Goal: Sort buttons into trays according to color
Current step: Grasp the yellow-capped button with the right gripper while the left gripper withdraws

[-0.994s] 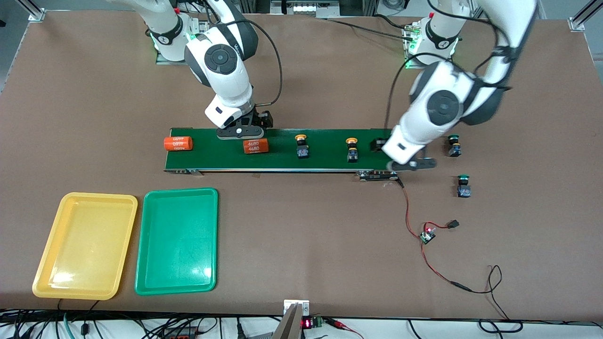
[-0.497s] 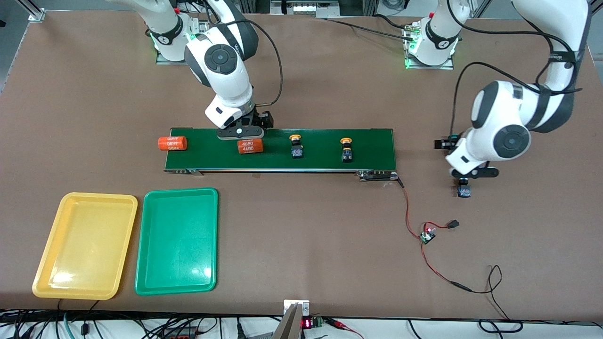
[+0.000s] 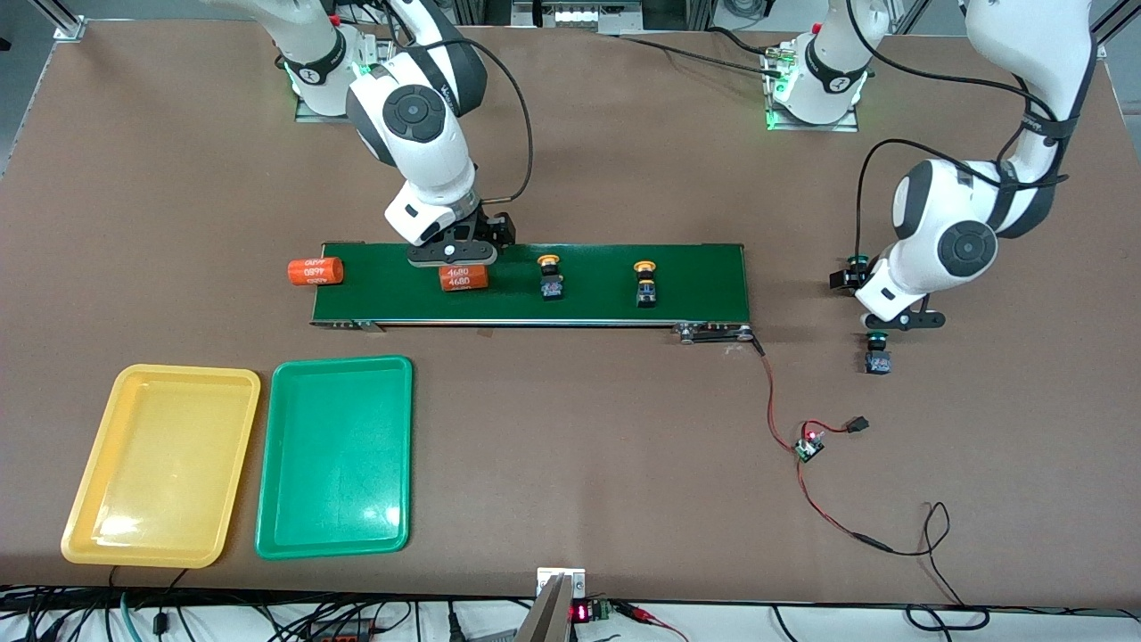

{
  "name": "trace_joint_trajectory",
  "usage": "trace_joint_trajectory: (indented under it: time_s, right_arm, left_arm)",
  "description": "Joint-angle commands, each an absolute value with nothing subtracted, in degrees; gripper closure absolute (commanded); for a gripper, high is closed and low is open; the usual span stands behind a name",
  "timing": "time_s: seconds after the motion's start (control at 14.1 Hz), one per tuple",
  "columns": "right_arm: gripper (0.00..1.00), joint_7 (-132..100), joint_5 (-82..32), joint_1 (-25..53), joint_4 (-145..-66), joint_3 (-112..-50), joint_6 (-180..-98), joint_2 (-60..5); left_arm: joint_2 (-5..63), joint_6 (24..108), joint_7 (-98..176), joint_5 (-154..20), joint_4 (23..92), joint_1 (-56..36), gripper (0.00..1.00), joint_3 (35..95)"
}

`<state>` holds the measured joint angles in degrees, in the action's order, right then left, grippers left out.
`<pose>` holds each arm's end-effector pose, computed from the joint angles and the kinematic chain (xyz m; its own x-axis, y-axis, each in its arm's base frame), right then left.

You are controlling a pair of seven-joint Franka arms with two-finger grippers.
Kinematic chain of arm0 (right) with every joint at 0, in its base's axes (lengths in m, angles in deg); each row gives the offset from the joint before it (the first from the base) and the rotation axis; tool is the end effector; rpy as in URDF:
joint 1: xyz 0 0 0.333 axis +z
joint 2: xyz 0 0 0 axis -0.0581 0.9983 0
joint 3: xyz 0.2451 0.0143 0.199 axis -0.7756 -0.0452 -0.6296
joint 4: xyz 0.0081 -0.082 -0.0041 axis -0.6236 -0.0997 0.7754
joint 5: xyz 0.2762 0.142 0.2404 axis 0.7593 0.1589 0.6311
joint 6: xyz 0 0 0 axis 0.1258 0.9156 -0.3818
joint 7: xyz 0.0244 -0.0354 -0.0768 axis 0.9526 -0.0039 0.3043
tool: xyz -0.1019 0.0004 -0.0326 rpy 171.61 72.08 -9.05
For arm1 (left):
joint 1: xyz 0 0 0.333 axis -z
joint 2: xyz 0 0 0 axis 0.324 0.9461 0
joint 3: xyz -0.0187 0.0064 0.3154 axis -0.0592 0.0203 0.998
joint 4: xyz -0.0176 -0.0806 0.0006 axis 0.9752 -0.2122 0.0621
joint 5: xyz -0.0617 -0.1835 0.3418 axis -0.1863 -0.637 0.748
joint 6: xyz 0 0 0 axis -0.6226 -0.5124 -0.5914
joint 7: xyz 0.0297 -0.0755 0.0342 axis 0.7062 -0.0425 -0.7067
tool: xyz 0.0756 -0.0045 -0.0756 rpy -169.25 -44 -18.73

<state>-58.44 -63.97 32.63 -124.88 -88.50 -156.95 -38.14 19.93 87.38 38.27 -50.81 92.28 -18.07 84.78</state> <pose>0.4617 0.3605 0.3285 0.9989 0.0291 0.0365 0.0294 -0.9995 -0.0094 0.4921 0.0060 0.1961 0.9769 0.0519 -0.2074 0.0331 -0.9951 -0.0931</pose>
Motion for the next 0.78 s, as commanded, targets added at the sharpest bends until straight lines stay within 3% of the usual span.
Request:
trace_joint_trajectory:
  time_s: [0.0,0.07,0.14,0.43,0.57,0.71]
  right_arm:
    - [0.00,-58.45,-64.70,32.44,-123.75,-88.83,-155.94,-38.24]
    - [0.00,-58.46,-64.35,32.70,-123.40,-88.74,-155.85,-38.41]
    - [0.00,-58.28,-64.35,32.88,-122.35,-88.74,-155.76,-38.24]
    - [0.00,-60.56,-64.09,34.10,-118.22,-88.83,-155.76,-35.17]
    - [0.00,-62.32,-64.08,35.60,-115.50,-88.74,-155.76,-31.75]
    - [0.00,-62.33,-64.35,35.78,-114.52,-88.74,-156.20,-29.45]
  left_arm:
    - [19.32,95.50,38.92,-49.82,97.16,-17.67,0.00,85.50]
    - [19.93,97.45,38.92,-49.73,97.87,-17.67,0.02,85.84]
    - [20.37,98.25,38.92,-49.73,97.96,-17.67,0.11,86.28]
    - [20.38,98.00,38.75,-49.82,97.88,-17.67,0.73,86.37]
    - [19.59,97.56,38.66,-49.82,97.62,-17.76,0.90,86.55]
    - [17.22,94.85,38.57,-49.82,96.39,-17.85,0.95,86.38]
